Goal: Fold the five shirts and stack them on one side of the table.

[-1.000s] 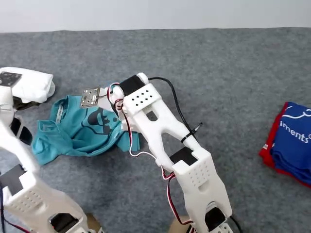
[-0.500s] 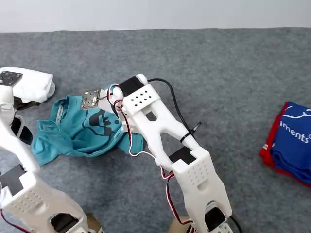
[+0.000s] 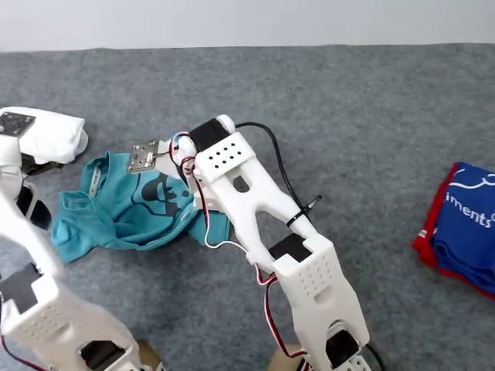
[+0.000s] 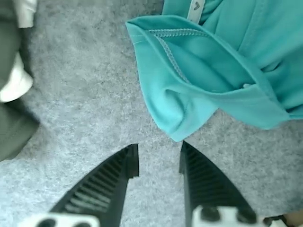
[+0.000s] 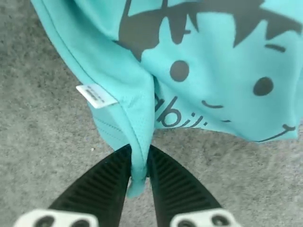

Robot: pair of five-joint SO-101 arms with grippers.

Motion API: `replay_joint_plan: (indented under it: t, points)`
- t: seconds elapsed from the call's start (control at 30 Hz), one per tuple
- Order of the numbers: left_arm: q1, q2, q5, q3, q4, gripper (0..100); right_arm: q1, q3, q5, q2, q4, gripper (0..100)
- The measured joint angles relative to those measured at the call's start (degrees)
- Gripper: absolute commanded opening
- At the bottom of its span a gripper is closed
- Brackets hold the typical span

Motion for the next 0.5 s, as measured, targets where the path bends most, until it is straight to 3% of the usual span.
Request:
replay_joint_plan:
  t: [0.3, 0.5]
  points:
    - [0.44, -9.23, -15.65, 17.58, -0.09, 15, 0.0, -0.35, 0.09, 0.0, 0.09, 1.0]
    - [2.37, -9.14, -21.19, 23.65, -8.0, 17, 2.29, -0.35, 0.09, 0.0, 0.09, 1.0]
